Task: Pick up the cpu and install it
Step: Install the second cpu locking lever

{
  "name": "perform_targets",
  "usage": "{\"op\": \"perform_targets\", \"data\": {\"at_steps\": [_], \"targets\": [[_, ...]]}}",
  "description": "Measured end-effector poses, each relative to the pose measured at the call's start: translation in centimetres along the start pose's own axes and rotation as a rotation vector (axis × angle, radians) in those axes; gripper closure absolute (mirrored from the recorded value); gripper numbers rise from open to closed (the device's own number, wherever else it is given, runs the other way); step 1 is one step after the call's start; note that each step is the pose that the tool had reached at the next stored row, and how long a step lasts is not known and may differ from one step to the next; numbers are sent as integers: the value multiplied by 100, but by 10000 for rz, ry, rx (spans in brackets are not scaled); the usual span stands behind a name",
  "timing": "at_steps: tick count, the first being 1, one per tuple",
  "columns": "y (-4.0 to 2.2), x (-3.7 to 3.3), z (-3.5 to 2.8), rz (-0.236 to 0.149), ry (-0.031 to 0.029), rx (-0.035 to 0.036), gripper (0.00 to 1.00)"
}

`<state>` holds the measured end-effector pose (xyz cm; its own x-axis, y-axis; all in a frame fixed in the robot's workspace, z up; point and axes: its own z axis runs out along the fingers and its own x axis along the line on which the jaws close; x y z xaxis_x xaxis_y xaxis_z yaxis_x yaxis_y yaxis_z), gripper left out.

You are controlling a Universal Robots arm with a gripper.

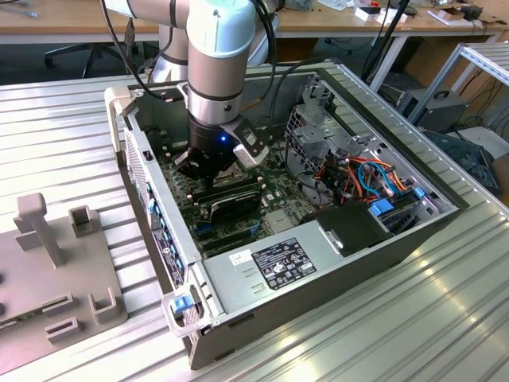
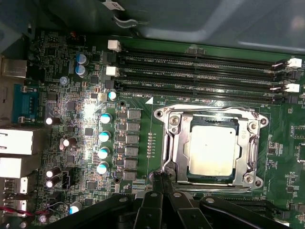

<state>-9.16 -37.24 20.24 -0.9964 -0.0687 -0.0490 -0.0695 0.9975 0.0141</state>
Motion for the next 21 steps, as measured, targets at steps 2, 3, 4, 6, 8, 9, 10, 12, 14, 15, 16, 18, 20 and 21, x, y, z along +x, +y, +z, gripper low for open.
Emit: {"op": "perform_targets", "data": {"at_steps": [2,3,4,6,8,9,10,12,14,15,16,18,20,21], "targets": [[0,0,0,-5,1,22,89],[0,1,0,-6,0,24,89],[0,7,-1,-6,-1,28,89],[1,18,-1,-8,-4,25,89],[2,30,-2,-7,-11,25,89],[2,34,-2,-7,-13,26,89],[2,34,-2,-9,-13,26,89],[2,38,-2,-7,-14,27,89],[2,40,0,-7,-12,30,89],[2,40,3,-7,-11,34,89],[2,41,7,-7,-9,39,89],[2,41,11,-8,-11,58,89],[3,41,13,-9,-10,87,89],[3,41,14,-10,-8,112,89]]}}
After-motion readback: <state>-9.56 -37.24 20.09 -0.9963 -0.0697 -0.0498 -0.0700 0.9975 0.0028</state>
